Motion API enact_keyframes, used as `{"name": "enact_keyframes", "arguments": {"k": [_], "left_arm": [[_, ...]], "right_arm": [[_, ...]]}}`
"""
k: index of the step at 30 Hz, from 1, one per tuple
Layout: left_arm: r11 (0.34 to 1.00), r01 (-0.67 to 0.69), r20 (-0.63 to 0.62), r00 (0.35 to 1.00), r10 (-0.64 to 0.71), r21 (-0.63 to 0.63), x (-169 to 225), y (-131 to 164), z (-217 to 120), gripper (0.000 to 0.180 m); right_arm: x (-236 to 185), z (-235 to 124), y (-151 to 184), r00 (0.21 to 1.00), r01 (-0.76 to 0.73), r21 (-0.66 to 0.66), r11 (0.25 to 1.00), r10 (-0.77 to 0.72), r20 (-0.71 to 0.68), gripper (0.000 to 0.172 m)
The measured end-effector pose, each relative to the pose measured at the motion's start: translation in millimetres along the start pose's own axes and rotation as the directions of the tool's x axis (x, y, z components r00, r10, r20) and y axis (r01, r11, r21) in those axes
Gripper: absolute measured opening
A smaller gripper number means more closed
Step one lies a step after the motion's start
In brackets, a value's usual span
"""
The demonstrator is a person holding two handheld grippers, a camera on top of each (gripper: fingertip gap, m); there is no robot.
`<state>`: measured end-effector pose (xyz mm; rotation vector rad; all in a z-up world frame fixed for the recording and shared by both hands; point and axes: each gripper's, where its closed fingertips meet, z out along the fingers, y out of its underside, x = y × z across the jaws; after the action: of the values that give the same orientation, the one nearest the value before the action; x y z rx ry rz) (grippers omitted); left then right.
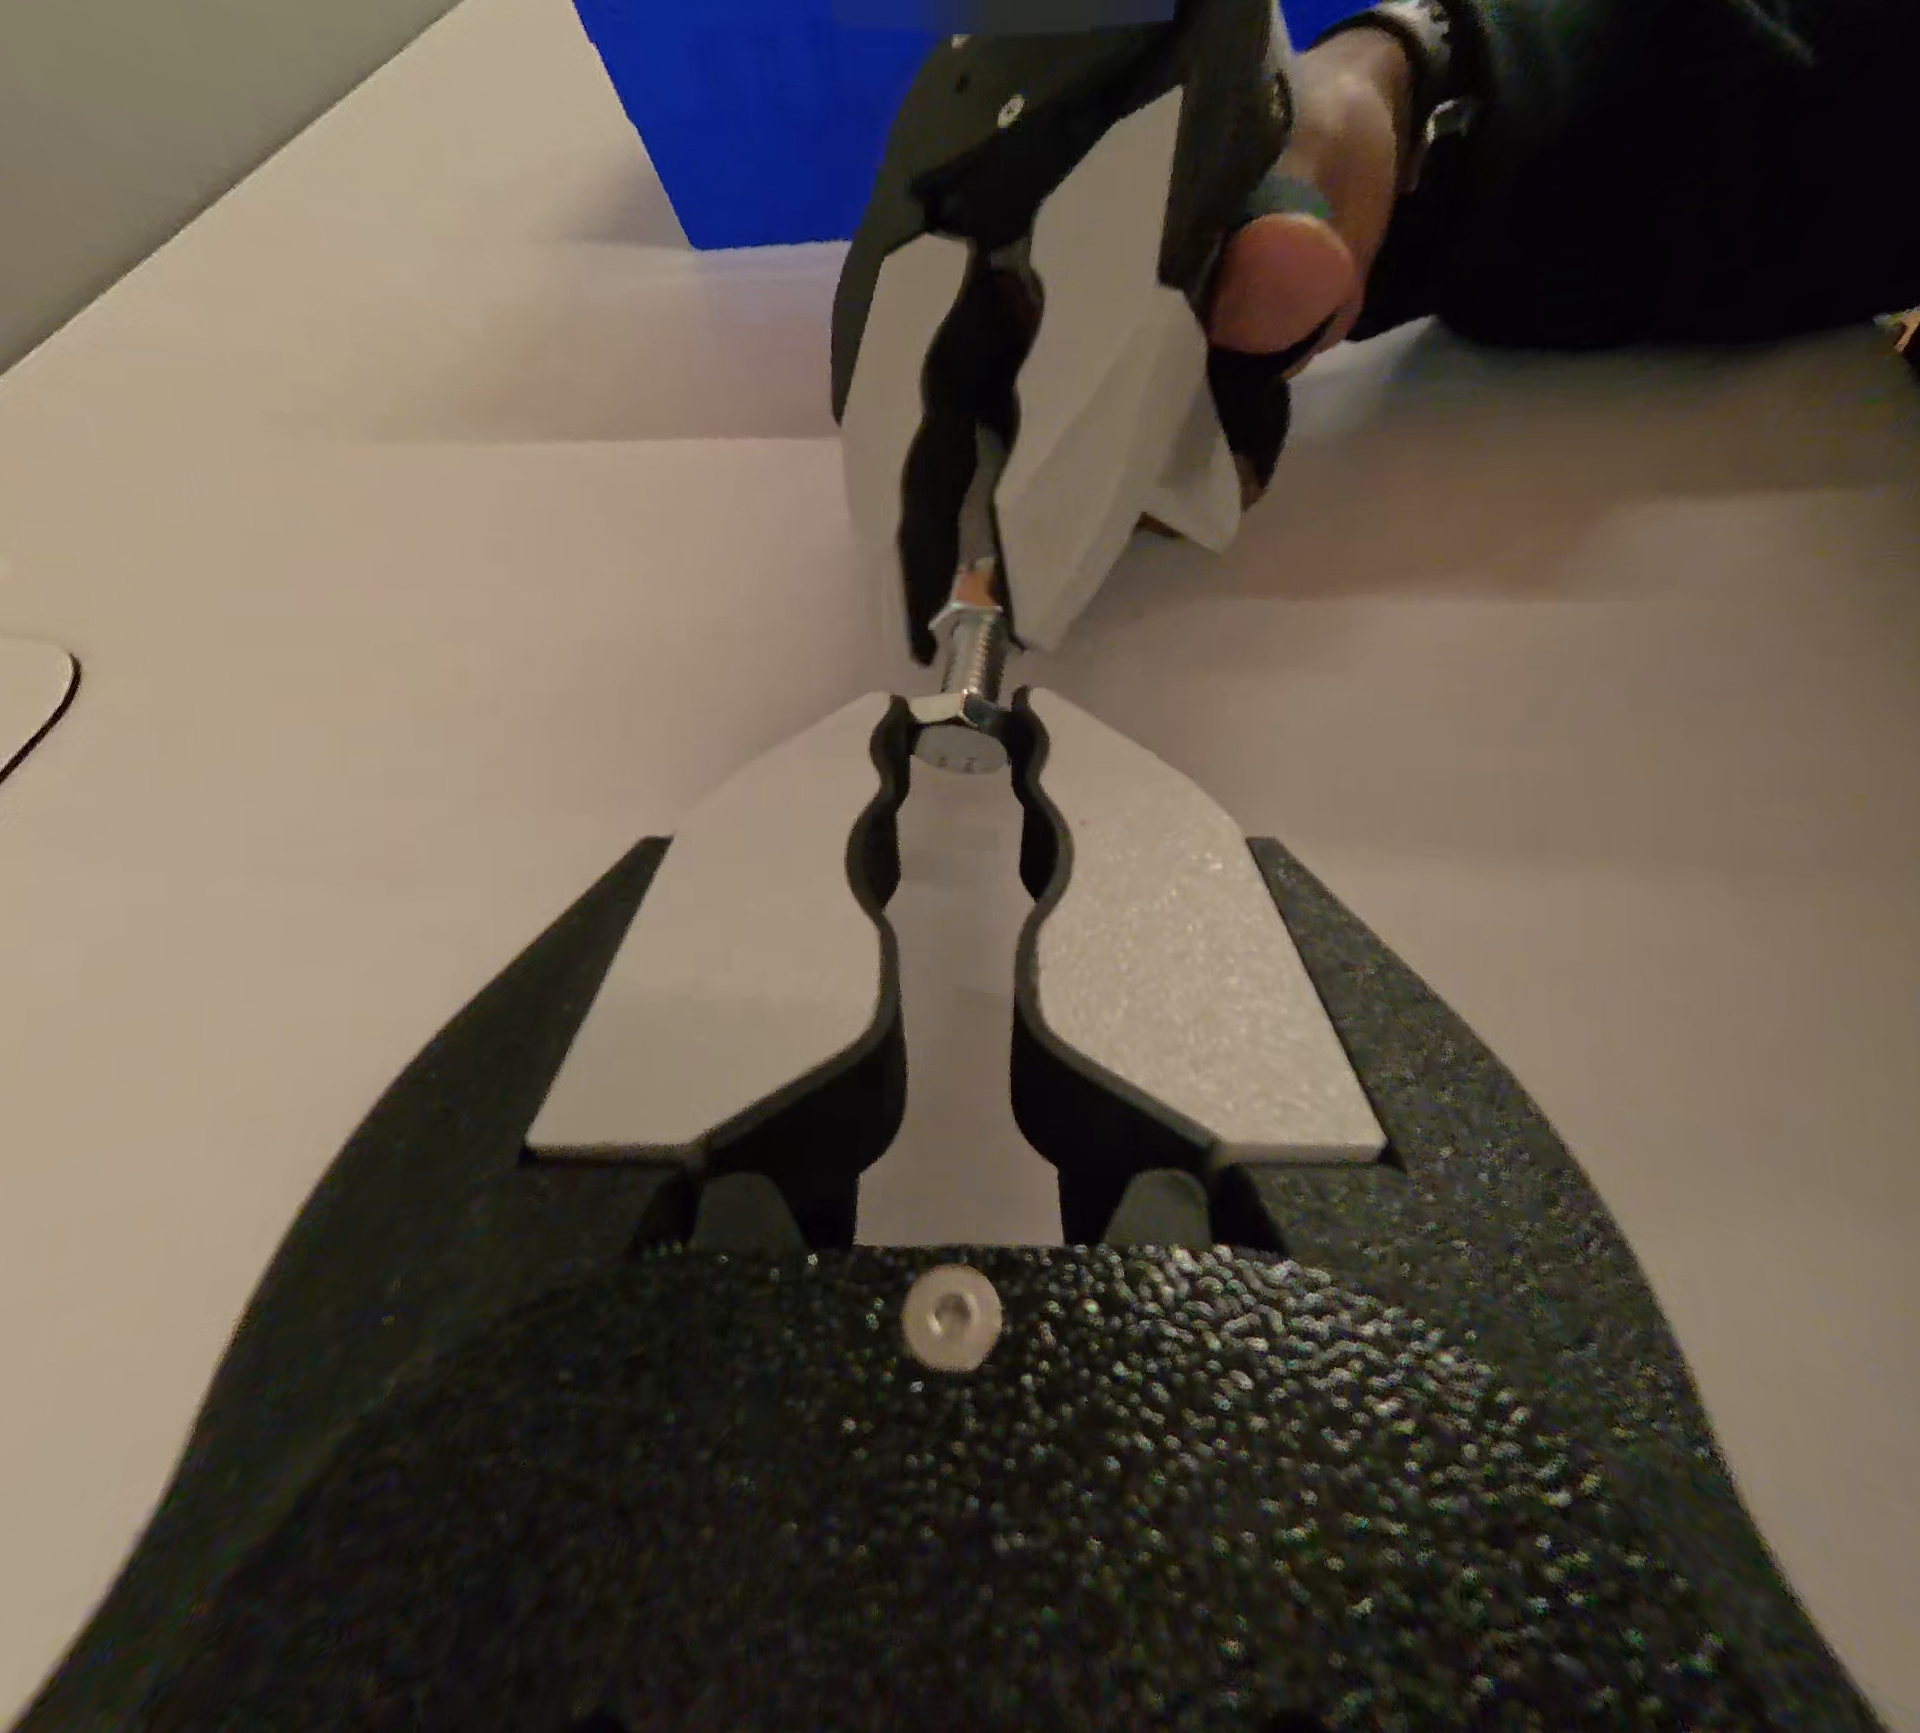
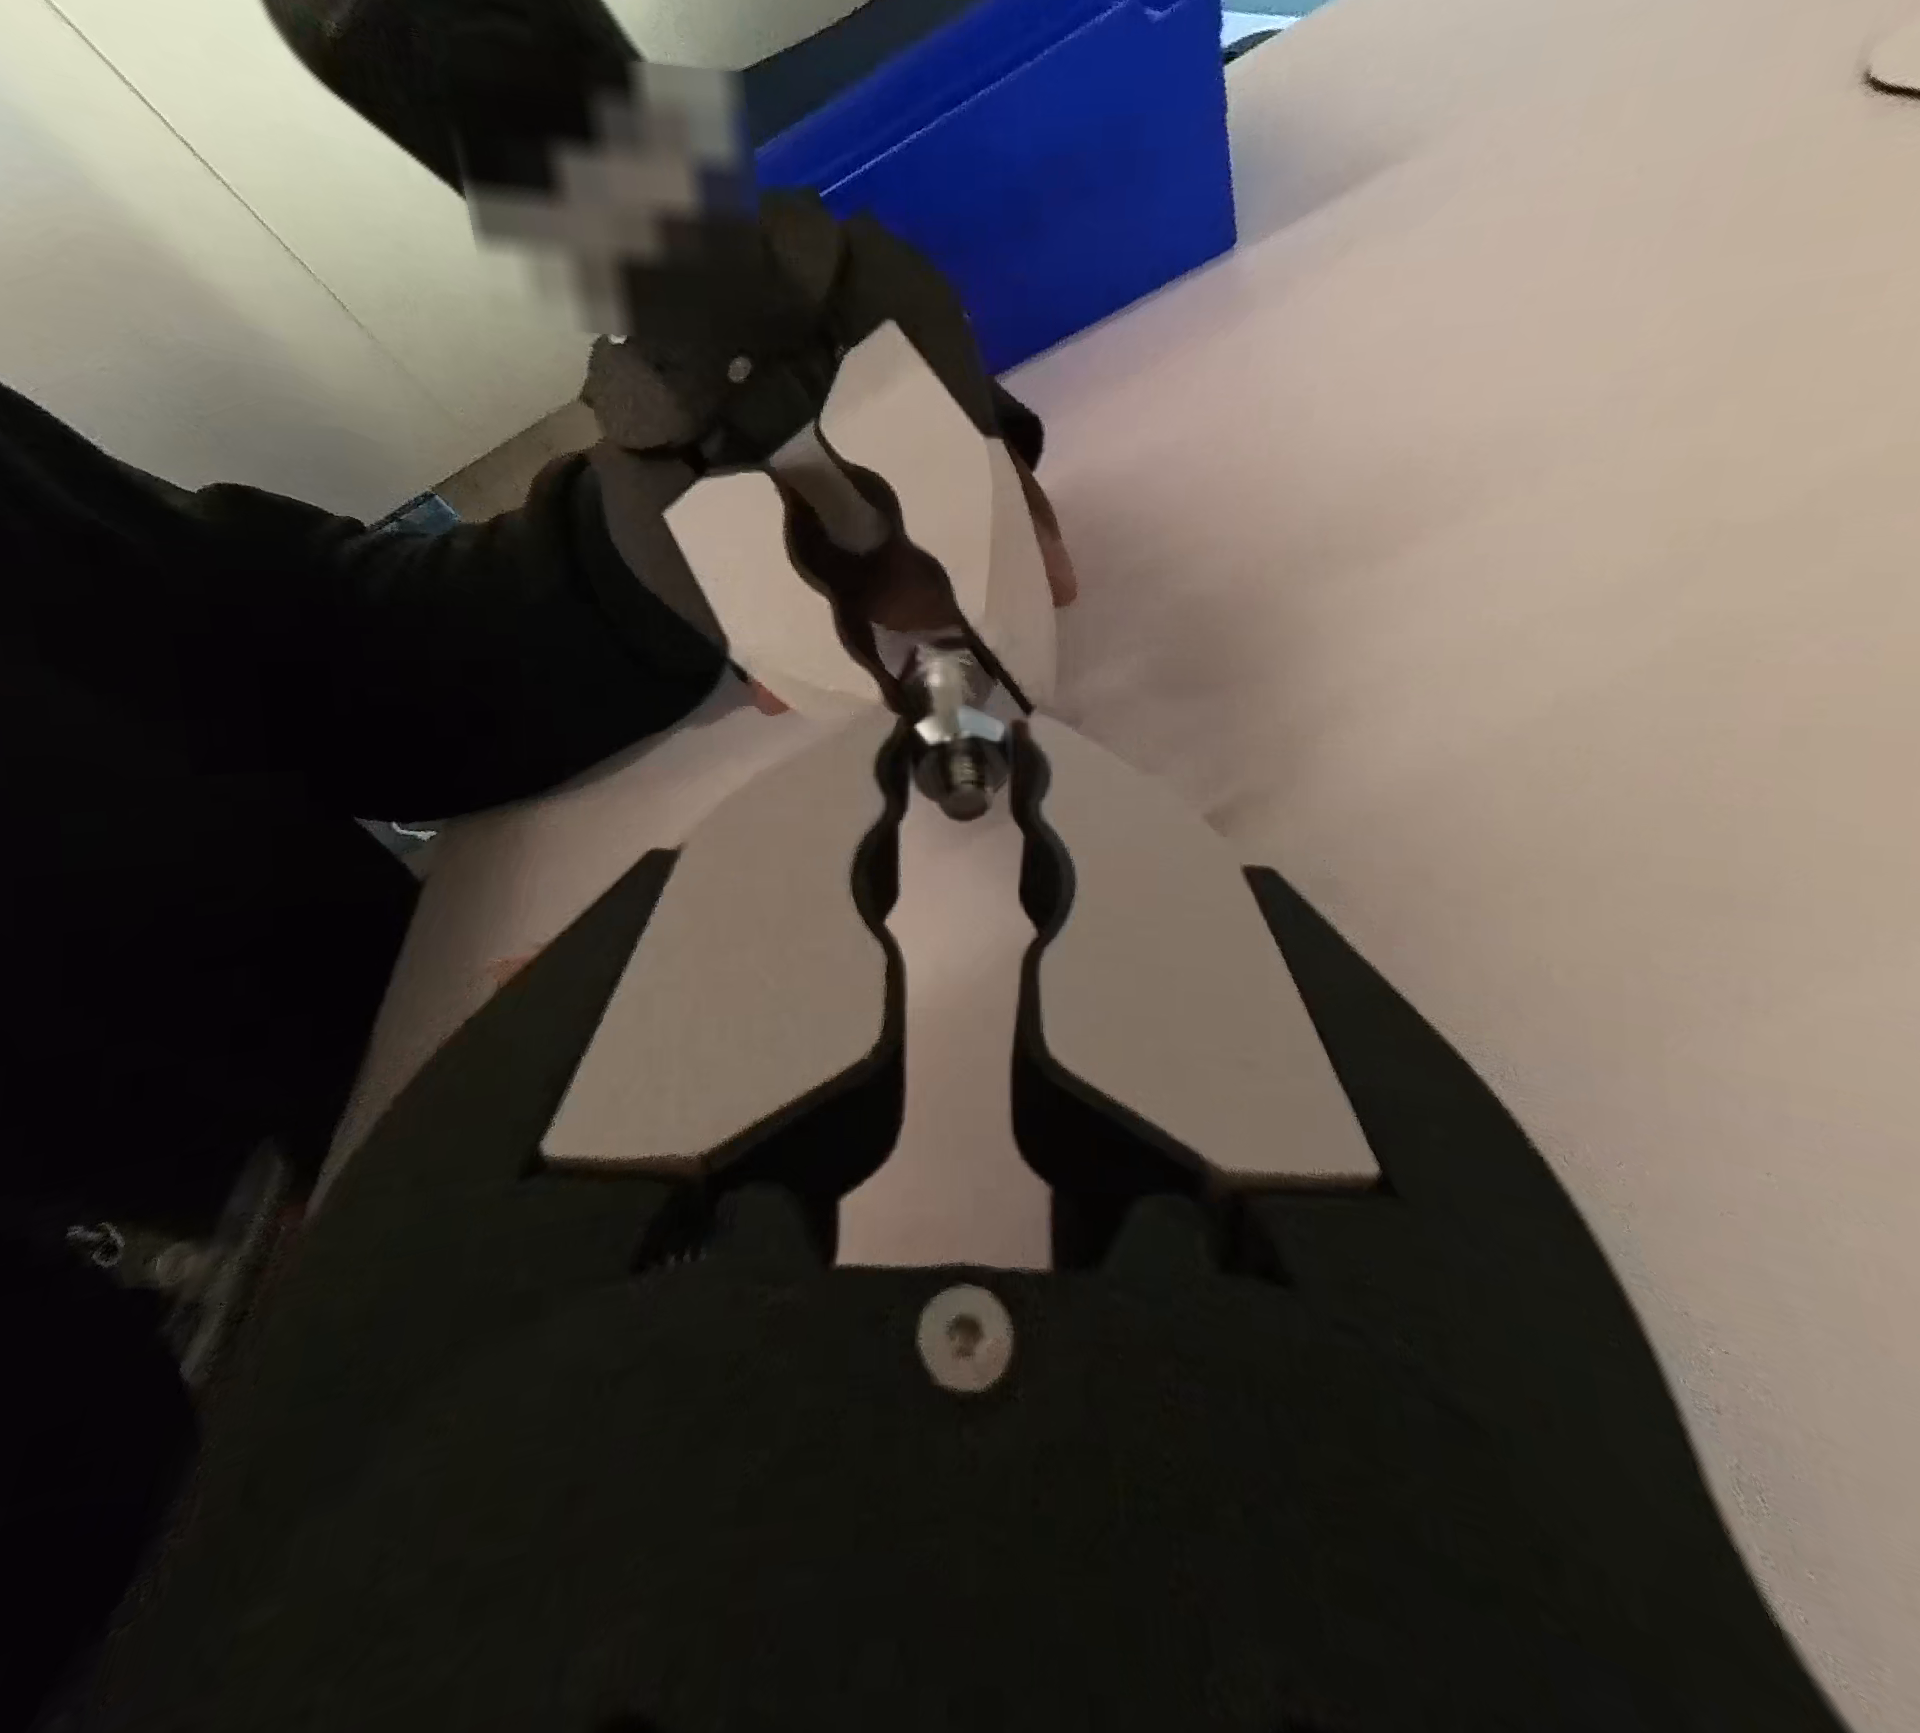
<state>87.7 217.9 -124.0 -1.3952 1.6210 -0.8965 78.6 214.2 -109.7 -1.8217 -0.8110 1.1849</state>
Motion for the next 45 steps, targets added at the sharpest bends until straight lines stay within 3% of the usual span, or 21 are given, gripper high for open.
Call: {"name": "enact_keyframes", "arguments": {"k": [2,4,5,7,8,9,10,12,14,17,21,24,26,28,29,30,34,37,41,43,45], "left_arm": [[1.000,0.026,-0.021,0.999,-0.026,0.000,2.0,0.7,0.4,0.018],[0.993,0.120,-0.077,0.990,-0.119,0.008,5.3,-0.2,0.3,0.018],[0.983,0.181,-0.115,0.977,-0.178,0.018,7.6,-1.8,0.0,0.018],[0.962,0.273,-0.195,0.945,-0.262,0.028,13.2,-5.1,-1.4,0.018],[0.959,0.281,-0.207,0.941,-0.267,0.042,14.0,-7.7,-2.1,0.018],[0.959,0.277,-0.202,0.944,-0.260,0.060,13.3,-10.0,-2.7,0.018],[0.960,0.270,-0.190,0.949,-0.252,0.076,11.4,-11.8,-3.1,0.018],[0.968,0.235,-0.154,0.963,-0.219,0.092,7.2,-12.6,-4.0,0.018],[0.979,0.185,-0.114,0.978,-0.175,0.086,4.1,-10.9,-4.3,0.018],[0.990,0.117,-0.074,0.991,-0.112,0.079,2.7,-10.4,-4.0,0.018],[0.997,0.052,-0.053,0.997,-0.048,0.061,4.9,-9.5,-2.9,0.018],[0.994,0.099,-0.104,0.990,-0.094,0.052,10.0,-7.9,-3.0,0.018],[0.976,0.211,-0.190,0.961,-0.199,0.046,16.5,-8.6,-3.2,0.018],[0.951,0.307,-0.275,0.917,-0.287,0.030,23.2,-8.6,-4.1,0.018],[0.949,0.315,-0.275,0.915,-0.294,0.034,22.2,-9.0,-4.5,0.018],[0.949,0.313,-0.269,0.918,-0.291,0.044,20.9,-9.8,-5.3,0.018],[0.970,0.231,-0.191,0.958,-0.214,0.071,13.1,-10.8,-6.4,0.018],[0.983,0.164,-0.143,0.978,-0.151,0.084,10.6,-13.0,-6.7,0.018],[0.991,0.112,-0.116,0.988,-0.103,0.072,11.1,-12.5,-5.9,0.018],[0.990,0.131,-0.142,0.982,-0.123,0.051,14.2,-9.1,-5.4,0.018],[0.976,0.218,-0.201,0.958,-0.207,0.032,18.8,-8.1,-4.9,0.018]], "right_arm": [[-1.0,0.3,1.6,0.996,0.082,-0.019,0.996,-0.082,-0.019,0.017],[-3.1,-0.3,1.2,0.955,0.286,-0.040,0.958,-0.288,-0.067,0.017],[-5.2,-0.7,0.7,0.883,0.454,-0.060,0.889,-0.457,-0.106,0.017],[-11.6,-2.8,-2.7,0.586,0.781,-0.117,0.613,-0.785,-0.200,0.018],[-14.1,-4.1,-5.4,0.469,0.851,-0.137,0.507,-0.851,-0.236,0.018],[-14.2,-5.1,-8.3,0.466,0.850,-0.135,0.509,-0.847,-0.255,0.018],[-13.2,-5.8,-12.0,0.554,0.799,-0.103,0.592,-0.792,-0.256,0.019],[-8.8,-8.0,-19.1,0.769,0.613,-0.013,0.790,-0.601,-0.220,0.038],[-8.3,-10.5,-20.9,0.914,0.397,0.063,0.916,-0.389,-0.117,0.043],[-3.0,-11.7,-20.1,0.982,0.189,0.092,0.978,-0.186,-0.037,0.039],[-7.9,-4.5,-5.4,0.985,0.170,0.011,0.985,-0.170,0.012,0.018],[-10.6,-4.1,-1.7,0.922,0.384,-0.033,0.923,-0.385,-0.033,0.017],[-14.3,-4.5,0.7,0.765,0.636,-0.066,0.769,-0.639,-0.084,0.017],[-17.5,-4.1,2.0,0.494,0.851,-0.117,0.511,-0.856,-0.151,0.017],[-17.5,-4.0,0.1,0.407,0.891,-0.138,0.433,-0.895,-0.182,0.018],[-18.0,-4.3,-2.9,0.416,0.886,-0.131,0.444,-0.888,-0.198,0.018],[-17.8,-8.6,-15.2,0.791,0.606,0.020,0.795,-0.599,-0.125,0.035],[-15.4,-9.3,-16.4,0.945,0.326,0.069,0.943,-0.326,-0.004,0.040],[-13.4,-4.6,-7.3,0.965,0.258,0.027,0.966,-0.259,0.031,0.018],[-13.6,-3.4,-2.2,0.917,0.400,-0.011,0.917,-0.400,-0.011,0.017],[-15.2,-3.7,1.4,0.784,0.615,-0.052,0.787,-0.617,-0.063,0.017]]}}
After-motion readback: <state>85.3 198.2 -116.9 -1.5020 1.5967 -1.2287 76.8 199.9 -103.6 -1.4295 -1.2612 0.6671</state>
